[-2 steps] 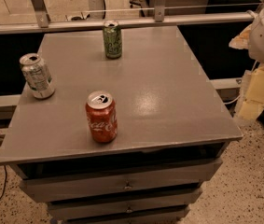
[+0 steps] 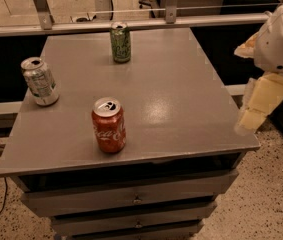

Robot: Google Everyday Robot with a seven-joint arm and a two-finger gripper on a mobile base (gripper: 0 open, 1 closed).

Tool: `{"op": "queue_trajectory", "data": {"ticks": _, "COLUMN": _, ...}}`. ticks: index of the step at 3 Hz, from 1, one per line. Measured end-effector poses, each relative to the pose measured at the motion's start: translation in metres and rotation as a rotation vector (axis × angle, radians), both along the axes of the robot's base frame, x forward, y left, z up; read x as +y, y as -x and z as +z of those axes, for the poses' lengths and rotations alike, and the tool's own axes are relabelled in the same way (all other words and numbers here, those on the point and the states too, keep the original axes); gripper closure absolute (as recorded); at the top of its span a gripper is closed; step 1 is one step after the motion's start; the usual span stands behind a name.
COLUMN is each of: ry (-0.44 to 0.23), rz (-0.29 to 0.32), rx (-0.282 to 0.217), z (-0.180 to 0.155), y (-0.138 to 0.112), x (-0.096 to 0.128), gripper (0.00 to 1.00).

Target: Knock coke can over

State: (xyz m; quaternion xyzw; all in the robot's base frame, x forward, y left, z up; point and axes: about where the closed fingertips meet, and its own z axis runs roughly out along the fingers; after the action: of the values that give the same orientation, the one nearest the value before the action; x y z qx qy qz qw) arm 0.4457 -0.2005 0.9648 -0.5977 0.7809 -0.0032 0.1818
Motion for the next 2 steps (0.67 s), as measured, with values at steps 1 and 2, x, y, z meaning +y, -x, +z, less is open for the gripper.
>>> {"op": "queue_trajectory", "data": {"ticks": 1, "ry": -0.19, "rz": 0.002, "rx": 0.029, "z": -0.031, "y": -0.013, "x": 0.041, "gripper": 0.0}}
{"op": "queue_trajectory", "data": {"ticks": 2, "ry": -0.382, "rz": 0.011, "rx": 0.062, "z": -0.059, "y": -0.021, "x": 0.09, "gripper": 0.0}}
